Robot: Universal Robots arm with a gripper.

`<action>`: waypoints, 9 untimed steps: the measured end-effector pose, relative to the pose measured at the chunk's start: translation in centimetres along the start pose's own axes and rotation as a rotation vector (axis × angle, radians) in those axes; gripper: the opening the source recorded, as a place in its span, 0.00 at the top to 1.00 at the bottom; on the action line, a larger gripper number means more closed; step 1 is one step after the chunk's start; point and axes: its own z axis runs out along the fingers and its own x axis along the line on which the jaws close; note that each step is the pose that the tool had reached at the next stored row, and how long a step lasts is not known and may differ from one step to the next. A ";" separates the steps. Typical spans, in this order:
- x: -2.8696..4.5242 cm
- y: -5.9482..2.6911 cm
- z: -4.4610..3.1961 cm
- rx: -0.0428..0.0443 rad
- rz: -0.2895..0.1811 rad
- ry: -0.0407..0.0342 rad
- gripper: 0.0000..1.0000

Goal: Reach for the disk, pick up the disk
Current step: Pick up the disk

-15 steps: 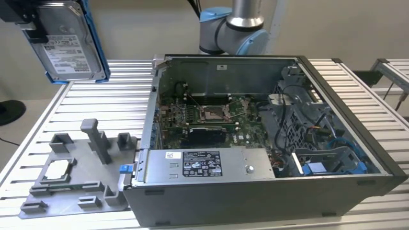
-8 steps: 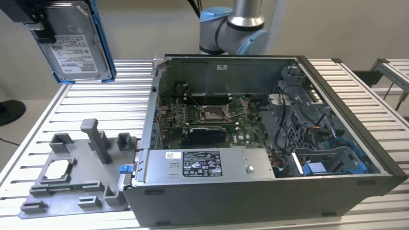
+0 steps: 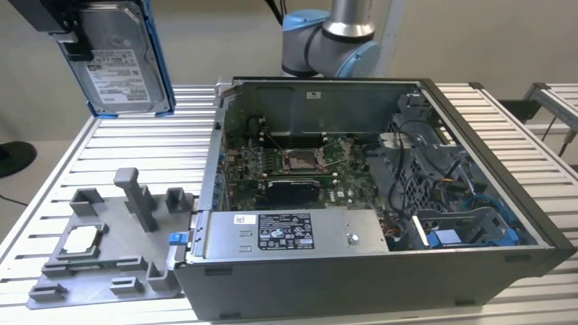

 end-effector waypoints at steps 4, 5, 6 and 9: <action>0.00 -0.64 0.02 -0.0001 0.000 0.0000 1.00; 0.01 -0.92 0.03 0.0000 0.000 0.0000 1.00; 0.01 -1.06 0.03 0.0000 0.000 0.0000 1.00; 0.01 -1.49 0.04 0.0001 0.000 0.0000 1.00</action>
